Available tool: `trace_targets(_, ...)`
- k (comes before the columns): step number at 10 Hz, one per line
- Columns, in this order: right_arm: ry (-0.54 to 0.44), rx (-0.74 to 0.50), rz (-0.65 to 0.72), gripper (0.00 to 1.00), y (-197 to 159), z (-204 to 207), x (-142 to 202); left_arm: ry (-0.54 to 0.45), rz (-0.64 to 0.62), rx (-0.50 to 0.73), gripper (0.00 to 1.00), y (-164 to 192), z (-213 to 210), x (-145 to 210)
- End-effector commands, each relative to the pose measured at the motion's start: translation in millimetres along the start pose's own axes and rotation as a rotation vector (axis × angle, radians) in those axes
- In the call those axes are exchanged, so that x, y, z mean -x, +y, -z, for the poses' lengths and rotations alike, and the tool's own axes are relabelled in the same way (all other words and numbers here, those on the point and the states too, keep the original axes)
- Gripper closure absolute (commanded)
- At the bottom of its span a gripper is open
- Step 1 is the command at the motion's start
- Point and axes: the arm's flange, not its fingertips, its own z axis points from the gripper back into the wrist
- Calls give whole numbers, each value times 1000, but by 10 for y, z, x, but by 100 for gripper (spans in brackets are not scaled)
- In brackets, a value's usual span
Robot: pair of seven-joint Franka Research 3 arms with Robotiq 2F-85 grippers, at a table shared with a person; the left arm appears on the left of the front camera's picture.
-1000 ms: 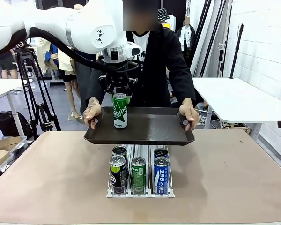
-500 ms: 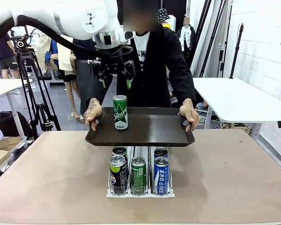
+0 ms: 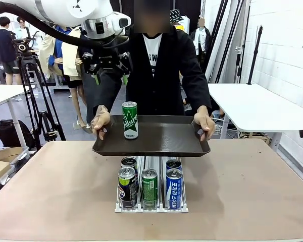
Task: Retrieve and hand over the desired beverage to the person.
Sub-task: Place the picked can on the Handle tray extended by the person, then pick up another can of the same type that the person held from the Automatic Can Dispenser.
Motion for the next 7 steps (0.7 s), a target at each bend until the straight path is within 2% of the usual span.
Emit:
trace_targets(1, -15, -7, -2, 0, 3, 8, -13, -22, 2, 14, 0, -28, -36, -14)
trace_targets(7, -15, -7, -2, 0, 3, 8, -13, -22, 2, 14, 0, -28, -36, -14)
